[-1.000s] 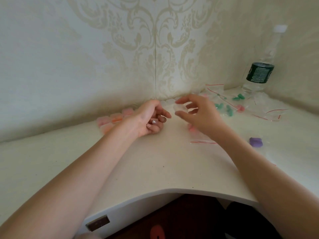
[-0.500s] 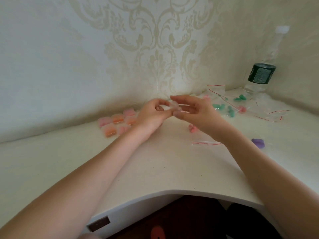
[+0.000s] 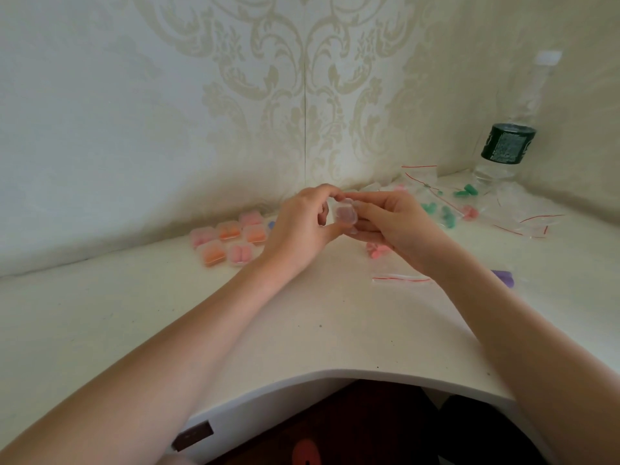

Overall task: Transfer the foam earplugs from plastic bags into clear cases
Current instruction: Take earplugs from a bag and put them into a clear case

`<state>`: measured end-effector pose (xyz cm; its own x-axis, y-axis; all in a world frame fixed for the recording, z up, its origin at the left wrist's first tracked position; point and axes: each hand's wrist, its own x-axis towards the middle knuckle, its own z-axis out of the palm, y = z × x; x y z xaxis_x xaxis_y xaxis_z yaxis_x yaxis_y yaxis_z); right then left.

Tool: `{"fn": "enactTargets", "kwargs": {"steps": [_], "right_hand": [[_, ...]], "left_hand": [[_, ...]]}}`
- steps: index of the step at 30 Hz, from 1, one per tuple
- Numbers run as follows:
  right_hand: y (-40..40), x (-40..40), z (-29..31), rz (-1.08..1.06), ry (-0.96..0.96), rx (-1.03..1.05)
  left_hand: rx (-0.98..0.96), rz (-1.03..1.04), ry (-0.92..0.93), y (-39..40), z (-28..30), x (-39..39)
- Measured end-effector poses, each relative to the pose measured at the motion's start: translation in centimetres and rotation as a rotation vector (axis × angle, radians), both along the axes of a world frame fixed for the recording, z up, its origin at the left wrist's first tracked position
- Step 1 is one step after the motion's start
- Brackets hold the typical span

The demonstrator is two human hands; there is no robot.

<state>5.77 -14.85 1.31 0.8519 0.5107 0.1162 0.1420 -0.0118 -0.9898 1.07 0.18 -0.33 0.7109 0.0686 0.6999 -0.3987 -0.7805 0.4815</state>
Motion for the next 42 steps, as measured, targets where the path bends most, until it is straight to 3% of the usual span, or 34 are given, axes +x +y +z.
{"fn": "enactTargets", "kwargs": {"steps": [7, 13, 15, 19, 21, 27, 30, 33, 37, 38, 42], "right_hand": [[0.1, -0.1, -0.1, -0.086, -0.037, -0.017], [-0.2, -0.1, -0.2, -0.136, 0.021, -0.02], [-0.3, 0.1, -0.3, -0.139, 0.076, 0.047], [-0.1, 0.0, 0.1, -0.141, 0.192, 0.145], [-0.2, 0.1, 0.4, -0.13, 0.232, 0.149], [0.0, 0.1, 0.3, -0.209, 0.133, 0.115], [-0.1, 0.1, 0.5, -0.243, 0.152, 0.152], [-0.1, 0.4, 0.1, -0.304, 0.112, 0.03], [-0.6, 1.1, -0.5, -0.435, 0.047, -0.097], [-0.6, 1.2, -0.5, -0.442, 0.031, -0.12], [-0.4, 0.8, -0.5, -0.391, -0.034, -0.184]], "left_hand": [[0.041, -0.097, 0.054, -0.5, -0.3, 0.1], [-0.036, -0.124, 0.097, -1.2, -0.3, 0.1], [-0.151, -0.115, 0.106, -1.5, -0.2, 0.1], [-0.617, -0.217, 0.289, -1.7, 0.2, 0.1], [-0.687, -0.226, 0.344, -1.7, -0.1, 0.3], [-0.692, -0.133, 0.367, -1.1, -0.2, 0.7], [-0.503, -0.069, 0.402, -0.6, -0.7, 0.7], [-0.315, -0.014, 0.434, -0.5, -1.0, 0.7], [-0.618, -0.042, 0.38, -0.7, 0.1, 0.8], [-0.612, -0.056, 0.38, -0.5, 0.1, 0.8], [-0.295, -0.079, 0.388, -0.4, 0.5, -0.2]]}}
